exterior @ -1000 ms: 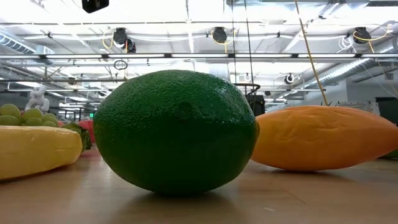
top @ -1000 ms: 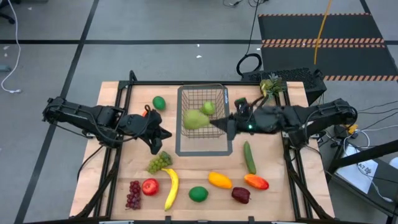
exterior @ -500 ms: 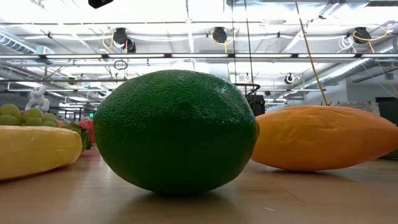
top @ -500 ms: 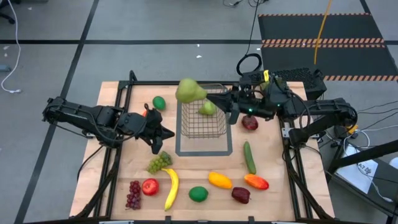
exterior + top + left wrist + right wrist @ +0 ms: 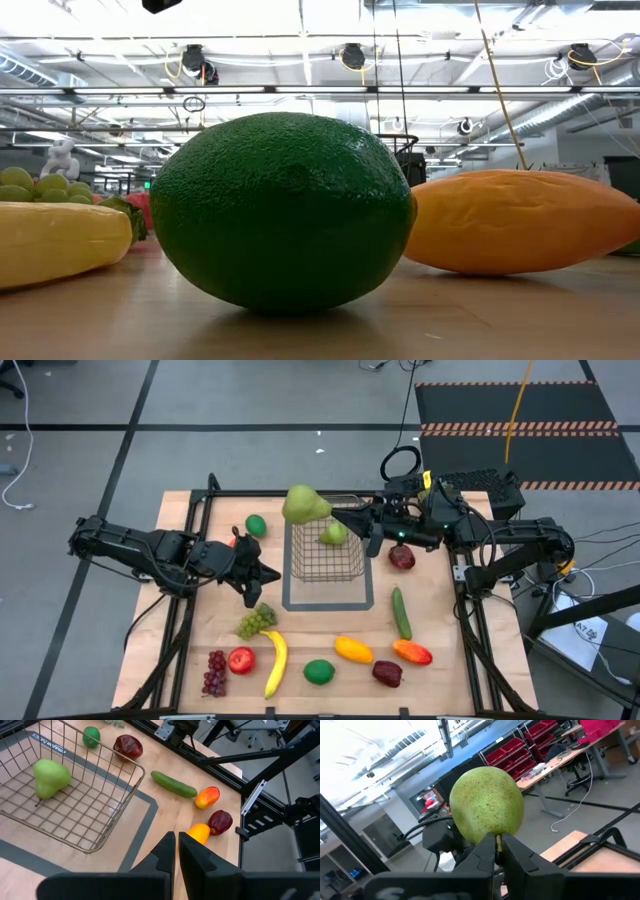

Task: Build produce basket
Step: Put the green pear into the gold wire basket

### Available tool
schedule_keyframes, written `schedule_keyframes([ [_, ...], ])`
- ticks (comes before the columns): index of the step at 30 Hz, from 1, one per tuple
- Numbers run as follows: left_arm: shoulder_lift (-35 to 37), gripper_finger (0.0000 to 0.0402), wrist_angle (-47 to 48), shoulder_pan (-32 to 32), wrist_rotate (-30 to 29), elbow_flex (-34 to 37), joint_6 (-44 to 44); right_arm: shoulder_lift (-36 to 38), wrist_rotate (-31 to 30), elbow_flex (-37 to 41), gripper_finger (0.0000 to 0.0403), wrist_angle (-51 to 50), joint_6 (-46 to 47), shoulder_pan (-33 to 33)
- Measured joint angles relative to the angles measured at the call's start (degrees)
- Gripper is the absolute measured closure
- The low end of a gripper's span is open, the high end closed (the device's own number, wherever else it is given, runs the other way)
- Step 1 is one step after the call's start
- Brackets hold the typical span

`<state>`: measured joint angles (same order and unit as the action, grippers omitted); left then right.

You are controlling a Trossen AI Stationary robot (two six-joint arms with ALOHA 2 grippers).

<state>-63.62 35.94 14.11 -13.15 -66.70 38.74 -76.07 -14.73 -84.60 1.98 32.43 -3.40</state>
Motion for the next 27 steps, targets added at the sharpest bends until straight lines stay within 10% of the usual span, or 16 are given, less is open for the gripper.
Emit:
schedule_keyframes([
  [27,0.0,0.0378,0.1,0.0,0.0,0.0,-0.8,0.0,-0.4,0.0,0.0394,0.0,-29.3,0.0],
])
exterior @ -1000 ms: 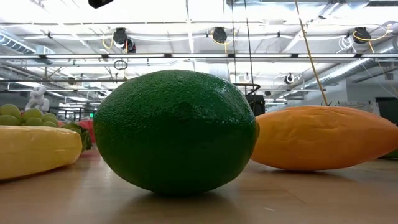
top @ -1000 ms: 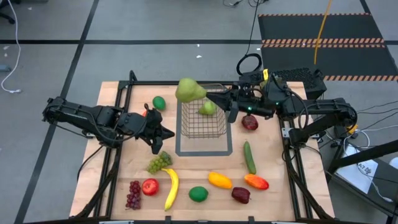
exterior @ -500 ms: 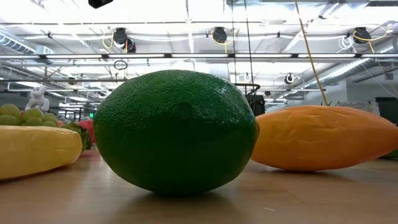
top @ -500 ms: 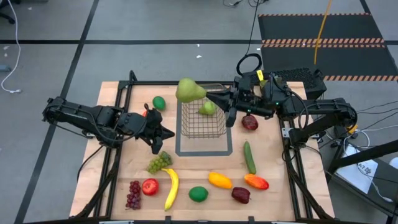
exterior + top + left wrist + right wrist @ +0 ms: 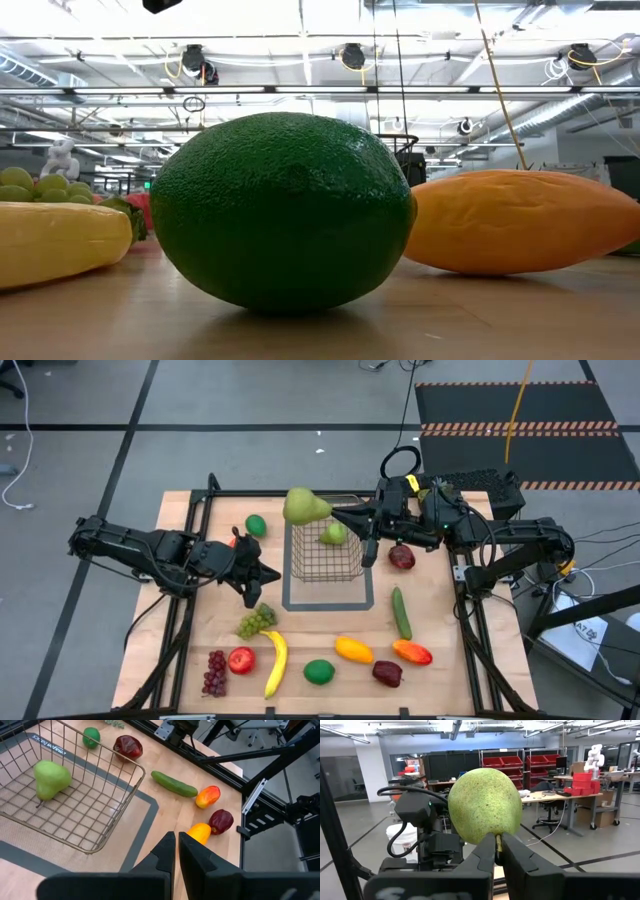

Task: Build produce basket
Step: Put the green pear into the gold wire basket

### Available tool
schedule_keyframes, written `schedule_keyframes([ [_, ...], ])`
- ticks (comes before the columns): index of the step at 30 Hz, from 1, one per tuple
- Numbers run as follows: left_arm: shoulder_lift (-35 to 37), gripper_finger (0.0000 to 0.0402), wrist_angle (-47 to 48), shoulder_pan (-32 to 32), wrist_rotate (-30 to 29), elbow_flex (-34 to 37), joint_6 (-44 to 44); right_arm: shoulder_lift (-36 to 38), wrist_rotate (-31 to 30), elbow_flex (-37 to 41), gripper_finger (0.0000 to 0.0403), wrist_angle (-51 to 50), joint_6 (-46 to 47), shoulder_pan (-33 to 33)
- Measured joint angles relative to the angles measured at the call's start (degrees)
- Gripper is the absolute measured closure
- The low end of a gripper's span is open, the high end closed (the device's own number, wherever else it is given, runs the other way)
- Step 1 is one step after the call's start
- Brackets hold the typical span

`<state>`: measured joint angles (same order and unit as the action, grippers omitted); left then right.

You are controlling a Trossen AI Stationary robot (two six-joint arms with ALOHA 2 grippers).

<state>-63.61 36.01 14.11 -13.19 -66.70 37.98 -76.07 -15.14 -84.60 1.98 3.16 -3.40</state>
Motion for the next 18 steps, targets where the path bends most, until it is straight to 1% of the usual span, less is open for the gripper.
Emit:
schedule_keyframes([
  [8,0.0,0.0378,0.0,0.0,0.0,0.0,-0.2,0.0,0.0,0.0,0.0378,0.0,3.9,0.0],
  [15,0.0,0.0378,0.0,0.0,0.0,0.0,-0.1,0.0,-0.3,0.0,0.0393,0.0,11.0,0.0],
  [18,0.0,0.0378,0.0,0.0,0.0,0.0,0.1,0.0,-2.9,0.0,0.0393,-0.9,14.3,0.0],
])
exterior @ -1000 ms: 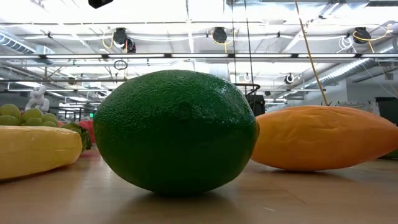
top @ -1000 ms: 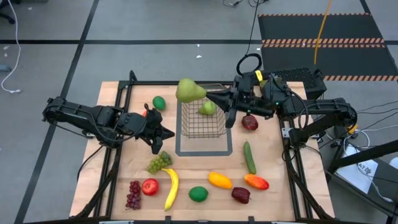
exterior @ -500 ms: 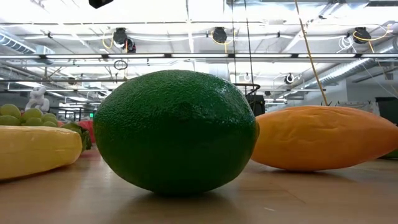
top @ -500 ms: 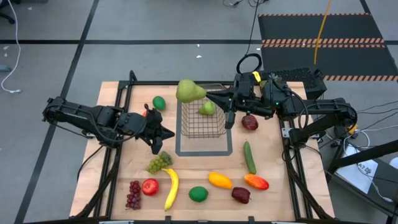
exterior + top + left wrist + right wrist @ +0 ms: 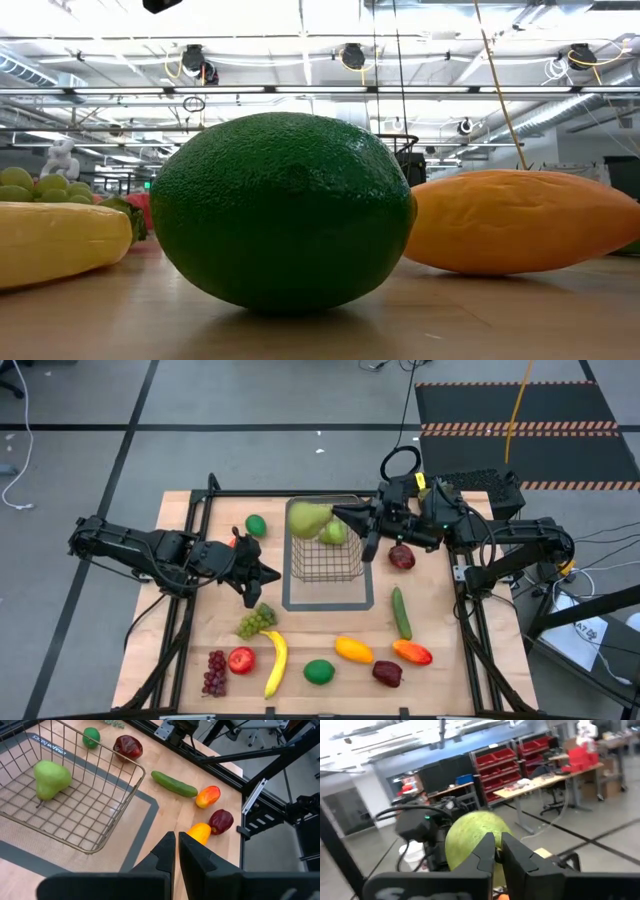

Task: Build produce basket
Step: Put the green pear into the gold wire basket

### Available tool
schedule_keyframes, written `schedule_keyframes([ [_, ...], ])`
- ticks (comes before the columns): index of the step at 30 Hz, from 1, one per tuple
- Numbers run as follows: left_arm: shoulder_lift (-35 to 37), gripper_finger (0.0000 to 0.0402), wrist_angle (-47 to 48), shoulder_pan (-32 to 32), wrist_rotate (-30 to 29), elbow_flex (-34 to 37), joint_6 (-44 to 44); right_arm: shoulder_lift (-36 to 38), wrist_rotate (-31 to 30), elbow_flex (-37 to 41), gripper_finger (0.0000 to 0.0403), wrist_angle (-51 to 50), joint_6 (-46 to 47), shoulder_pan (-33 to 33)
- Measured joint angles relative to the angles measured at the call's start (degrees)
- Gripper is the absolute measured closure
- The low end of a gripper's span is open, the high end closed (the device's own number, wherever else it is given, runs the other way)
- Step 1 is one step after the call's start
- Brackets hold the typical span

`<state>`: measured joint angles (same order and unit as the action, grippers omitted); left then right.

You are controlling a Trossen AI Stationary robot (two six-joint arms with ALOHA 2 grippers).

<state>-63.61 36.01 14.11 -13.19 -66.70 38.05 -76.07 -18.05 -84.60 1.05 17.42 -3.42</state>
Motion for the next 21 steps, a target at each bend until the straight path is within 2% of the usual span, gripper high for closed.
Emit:
schedule_keyframes([
  [9,0.0,0.0378,0.0,0.0,0.0,0.0,1.0,0.0,-0.4,0.8,0.0393,-3.5,2.1,0.0],
  [13,0.0,0.0378,0.0,0.0,0.0,0.0,1.1,0.0,-4.3,2.4,0.0393,-3.5,5.1,0.0],
  [16,0.0,0.0378,0.0,0.0,0.0,0.0,1.2,0.0,-5.7,4.0,0.0393,-3.5,10.4,0.4],
  [21,0.0,0.0378,-0.1,0.0,0.0,0.0,1.3,0.0,-5.9,8.2,0.0394,-3.5,25.3,1.7],
])
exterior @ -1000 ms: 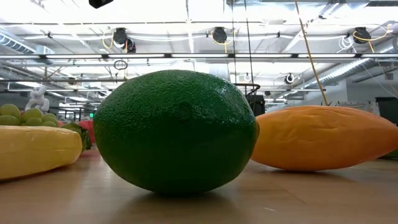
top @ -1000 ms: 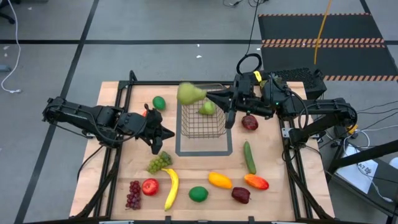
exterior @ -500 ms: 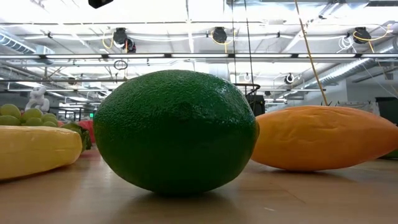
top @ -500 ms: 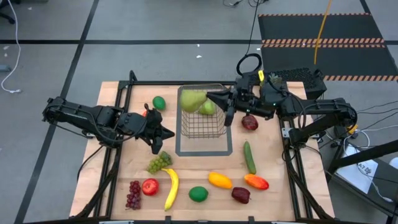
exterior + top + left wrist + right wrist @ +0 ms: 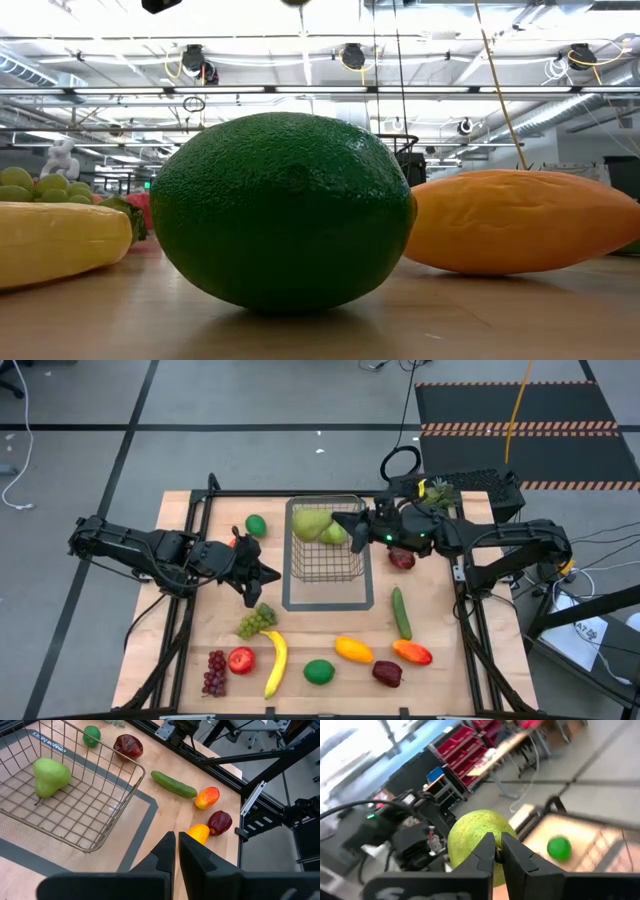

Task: Build produce basket
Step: Put the green pear into the gold wire basket

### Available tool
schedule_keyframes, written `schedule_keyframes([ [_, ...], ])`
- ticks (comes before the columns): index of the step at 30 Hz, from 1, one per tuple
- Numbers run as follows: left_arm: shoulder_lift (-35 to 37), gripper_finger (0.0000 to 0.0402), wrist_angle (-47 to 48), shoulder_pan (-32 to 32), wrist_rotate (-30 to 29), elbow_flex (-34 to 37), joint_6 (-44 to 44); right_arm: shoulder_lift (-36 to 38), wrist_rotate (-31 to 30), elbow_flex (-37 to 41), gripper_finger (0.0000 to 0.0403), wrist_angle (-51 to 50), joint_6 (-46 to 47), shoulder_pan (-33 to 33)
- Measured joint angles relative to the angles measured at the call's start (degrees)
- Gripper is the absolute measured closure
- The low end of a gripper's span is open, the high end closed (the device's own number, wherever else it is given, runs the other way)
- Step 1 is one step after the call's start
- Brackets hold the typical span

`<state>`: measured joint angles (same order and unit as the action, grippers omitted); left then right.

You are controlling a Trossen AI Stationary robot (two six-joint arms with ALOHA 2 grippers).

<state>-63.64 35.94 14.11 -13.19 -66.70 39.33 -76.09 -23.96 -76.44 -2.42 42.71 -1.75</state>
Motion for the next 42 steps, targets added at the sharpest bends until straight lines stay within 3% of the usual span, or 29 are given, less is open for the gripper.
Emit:
schedule_keyframes([
  [5,0.0,0.0378,0.0,0.0,0.0,0.0,0.0,0.0,0.0,5.9,0.0394,0.0,10.4,1.5],
  [14,0.0,0.0378,0.0,0.0,0.0,0.0,-0.5,0.0,-0.1,17.5,0.0394,0.7,12.3,7.3],
  [22,0.0,0.0378,0.0,0.0,-0.4,0.0,-2.0,0.0,0.5,24.3,0.0394,3.0,4.8,12.2],
  [26,0.0,0.0378,0.0,0.0,-0.6,0.0,-2.1,0.0,4.6,26.5,0.0394,7.9,-0.8,12.7],
  [32,0.0,0.0378,0.1,0.0,-3.3,0.0,-2.1,0.0,4.6,27.2,0.0394,8.0,-7.3,12.1],
  [42,0.0,0.0378,0.1,-0.2,-3.6,0.0,-2.8,0.0,4.5,29.5,0.0365,7.9,-8.4,12.2],
])
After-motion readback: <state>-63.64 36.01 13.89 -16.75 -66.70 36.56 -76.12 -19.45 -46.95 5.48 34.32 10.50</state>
